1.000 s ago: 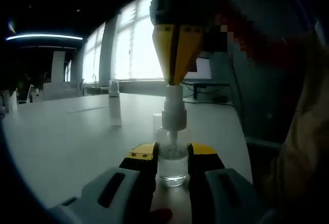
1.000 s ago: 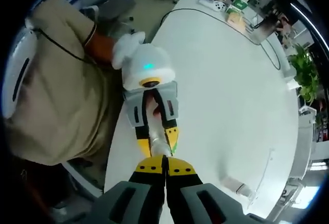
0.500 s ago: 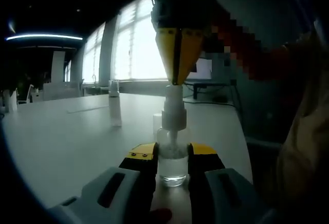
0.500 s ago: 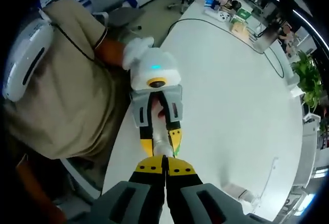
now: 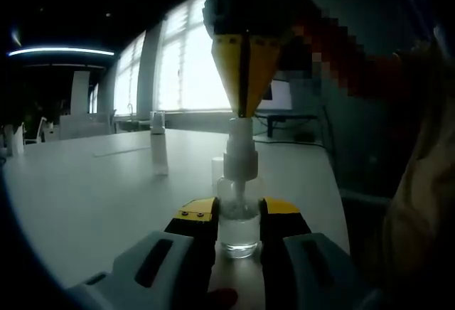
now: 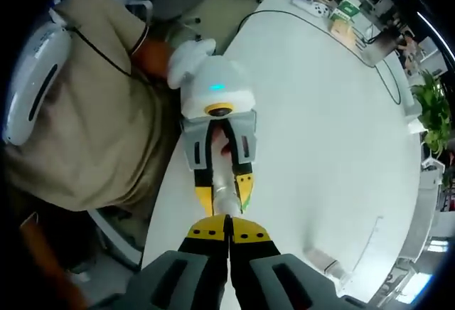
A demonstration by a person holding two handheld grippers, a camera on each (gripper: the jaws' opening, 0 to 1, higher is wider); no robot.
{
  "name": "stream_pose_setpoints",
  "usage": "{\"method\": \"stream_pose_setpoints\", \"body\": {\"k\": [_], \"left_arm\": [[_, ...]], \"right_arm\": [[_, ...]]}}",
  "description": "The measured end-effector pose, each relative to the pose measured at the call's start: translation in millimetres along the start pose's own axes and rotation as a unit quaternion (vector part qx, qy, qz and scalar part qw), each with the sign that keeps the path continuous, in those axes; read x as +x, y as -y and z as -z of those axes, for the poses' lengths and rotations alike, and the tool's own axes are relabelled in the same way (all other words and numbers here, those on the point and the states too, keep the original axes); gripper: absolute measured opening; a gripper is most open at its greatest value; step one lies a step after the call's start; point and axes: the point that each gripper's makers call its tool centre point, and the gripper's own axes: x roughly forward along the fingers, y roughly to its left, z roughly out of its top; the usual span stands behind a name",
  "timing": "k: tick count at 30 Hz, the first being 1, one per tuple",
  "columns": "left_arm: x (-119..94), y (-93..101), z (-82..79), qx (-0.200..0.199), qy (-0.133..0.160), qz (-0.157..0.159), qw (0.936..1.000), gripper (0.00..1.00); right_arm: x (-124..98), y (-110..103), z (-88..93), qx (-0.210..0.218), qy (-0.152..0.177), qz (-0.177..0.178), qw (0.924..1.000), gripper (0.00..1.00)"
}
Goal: Clamp pump bottle remove cover press pump head put on cover
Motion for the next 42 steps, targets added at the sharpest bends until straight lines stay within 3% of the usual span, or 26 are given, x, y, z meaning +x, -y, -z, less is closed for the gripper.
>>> {"method": "stream_pose_setpoints", "body": {"k": [16, 42], "left_arm": [[0.0, -0.5, 0.3, 0.0, 0.0, -0.001, 1.0, 0.14], [0.2, 0.0, 0.2, -0.001, 0.0, -0.001, 1.0, 0.14]], "right_arm": [[0.3, 1.6, 0.6, -0.003, -0.014, -0.003, 0.9999, 0.0], [3.4, 1.0, 2.2, 0.017, -0.003, -0.009, 0.9998, 0.0]]}}
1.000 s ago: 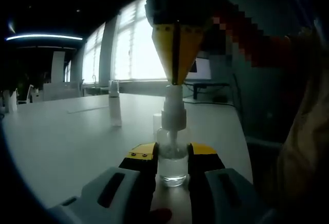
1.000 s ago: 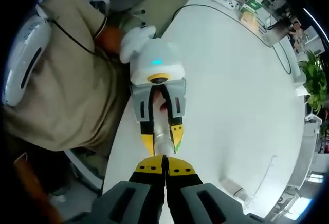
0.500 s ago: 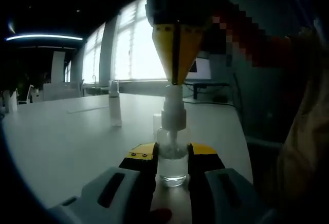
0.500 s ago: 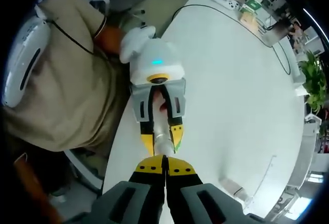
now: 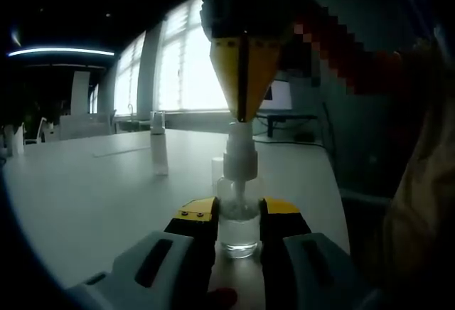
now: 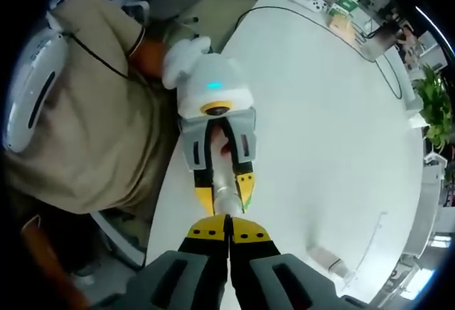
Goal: Clamp pump bottle remove cover press pump head put on cover
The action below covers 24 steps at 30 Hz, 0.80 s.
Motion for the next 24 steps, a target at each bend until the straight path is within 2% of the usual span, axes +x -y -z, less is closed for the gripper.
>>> {"method": "stream_pose_setpoints", "body": {"k": [10, 24], "left_arm": [[-0.1, 0.3, 0.1, 0.0, 0.0, 0.0, 1.0, 0.14], [0.0, -1.6, 0.5, 0.0, 0.0, 0.0, 1.0, 0.14]], "right_arm": [[3.4, -1.0, -0.3, 0.0, -0.012, 0.007, 0.9999, 0.0], [2.6, -1.0, 0.7, 0.004, 0.003, 0.006, 1.0, 0.0]]}}
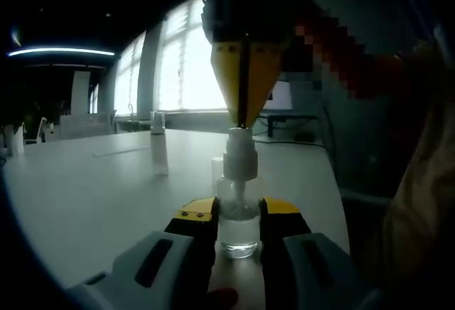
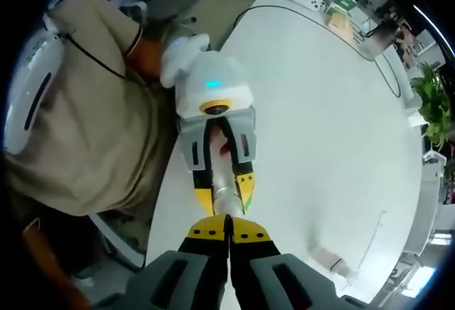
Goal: Clamp pump bottle remove cover press pump head put on cover
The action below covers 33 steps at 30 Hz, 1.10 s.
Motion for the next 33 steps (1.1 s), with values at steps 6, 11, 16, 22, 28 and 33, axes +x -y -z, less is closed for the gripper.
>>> {"method": "stream_pose_setpoints", "body": {"k": [6, 11, 16, 22, 28, 33], "left_arm": [[0.0, 0.5, -0.1, 0.001, 0.0, 0.0, 1.0, 0.14], [0.2, 0.6, -0.1, 0.001, 0.0, -0.001, 1.0, 0.14], [0.2, 0.7, -0.2, 0.0, 0.0, 0.0, 1.0, 0.14], [0.2, 1.1, -0.4, 0.0, 0.0, 0.0, 1.0, 0.14], [0.0, 0.7, -0.2, 0.001, 0.0, -0.001, 1.0, 0.14], [-0.1, 0.5, -0.1, 0.002, 0.0, -0.001, 1.0, 0.14]], "right_arm": [[-0.1, 0.0, -0.1, 0.003, 0.009, -0.009, 0.9999, 0.0], [-5.4, 1.1, -0.9, -0.006, 0.013, -0.011, 0.9998, 0.0], [-6.4, 0.2, -1.9, -0.017, 0.01, -0.008, 0.9998, 0.0], [-6.5, 0.4, -1.7, -0.018, -0.001, 0.0, 0.9998, 0.0], [-6.6, 1.2, -1.1, -0.01, 0.0, -0.002, 0.9999, 0.0], [-6.6, 0.8, -1.0, -0.006, 0.002, -0.001, 1.0, 0.0]]}}
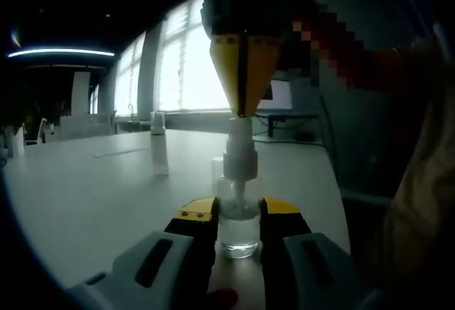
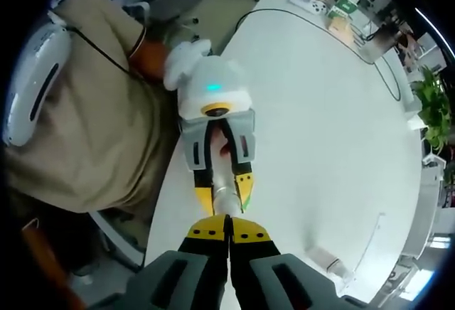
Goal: Clamp pump bottle remove cover press pump head put on cover
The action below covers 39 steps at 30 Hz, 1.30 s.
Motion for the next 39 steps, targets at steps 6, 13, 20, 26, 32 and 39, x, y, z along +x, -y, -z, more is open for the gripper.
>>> {"method": "stream_pose_setpoints", "body": {"k": [6, 13, 20, 26, 32, 39], "left_arm": [[0.0, 0.6, 0.1, 0.0, 0.0, 0.001, 1.0, 0.14], [-0.2, 0.9, 0.0, 0.0, 0.0, 0.001, 1.0, 0.14], [-0.3, 0.6, 0.1, -0.001, 0.0, 0.001, 1.0, 0.14], [-0.2, 0.2, 0.2, -0.002, 0.0, 0.002, 1.0, 0.14], [-0.1, 0.6, 0.1, -0.001, 0.0, 0.001, 1.0, 0.14], [0.2, 0.5, -0.2, -0.001, 0.0, 0.002, 1.0, 0.14]], "right_arm": [[0.0, -0.2, 0.1, 0.002, -0.001, -0.003, 1.0, 0.0], [0.0, 0.1, 0.0, 0.004, 0.004, -0.007, 1.0, 0.0], [0.3, -0.3, -0.4, -0.001, -0.002, -0.006, 1.0, 0.0], [0.4, 0.0, -0.1, -0.002, -0.005, -0.005, 1.0, 0.0], [0.4, -0.3, -0.1, -0.004, -0.009, -0.001, 1.0, 0.0], [0.3, -0.3, 0.1, -0.003, -0.011, -0.001, 0.9999, 0.0]]}}
